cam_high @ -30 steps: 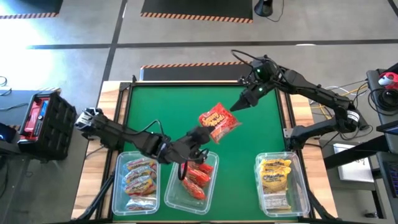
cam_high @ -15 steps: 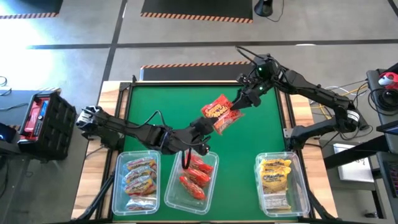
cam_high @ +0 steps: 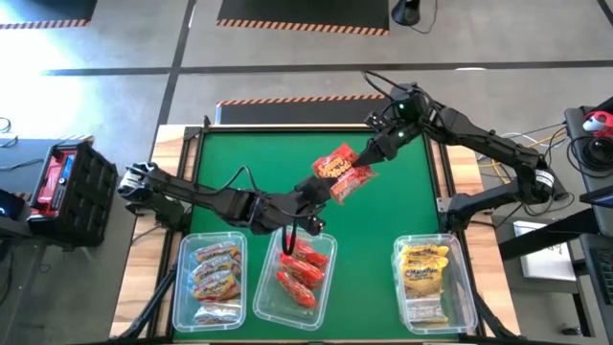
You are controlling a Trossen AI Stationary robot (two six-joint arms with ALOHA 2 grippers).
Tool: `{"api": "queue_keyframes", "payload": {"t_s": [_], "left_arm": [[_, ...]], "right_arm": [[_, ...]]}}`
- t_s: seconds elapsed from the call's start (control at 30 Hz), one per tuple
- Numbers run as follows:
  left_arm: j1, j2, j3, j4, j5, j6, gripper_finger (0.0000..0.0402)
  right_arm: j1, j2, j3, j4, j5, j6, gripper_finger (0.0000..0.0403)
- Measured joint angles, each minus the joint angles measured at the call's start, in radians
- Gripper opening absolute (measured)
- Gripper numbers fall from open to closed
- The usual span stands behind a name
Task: Sort Maruchan noodles
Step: Put the orange noodle pack into the middle transparent bin
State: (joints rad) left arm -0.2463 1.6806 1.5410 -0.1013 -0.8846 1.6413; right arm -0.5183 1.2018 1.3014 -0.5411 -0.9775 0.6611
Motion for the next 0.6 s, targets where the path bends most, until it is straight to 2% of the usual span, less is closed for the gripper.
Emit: {"api": "queue_keyframes", "payload": {"t_s": [0.3,0.47,0.6], "left_arm": [[0.010,0.000,0.000,0.014,0.027,0.000,0.0098],[0.011,-0.001,0.000,0.046,0.012,0.005,0.0098],[0.014,-0.001,-0.017,0.175,-0.010,0.027,0.0098]], "right_arm": [[0.002,0.000,0.000,0.010,-0.021,0.066,0.0203],[0.003,0.001,-0.001,0.136,-0.044,0.149,0.0203],[0.005,0.002,-0.001,0.258,-0.052,0.198,0.0203]]}}
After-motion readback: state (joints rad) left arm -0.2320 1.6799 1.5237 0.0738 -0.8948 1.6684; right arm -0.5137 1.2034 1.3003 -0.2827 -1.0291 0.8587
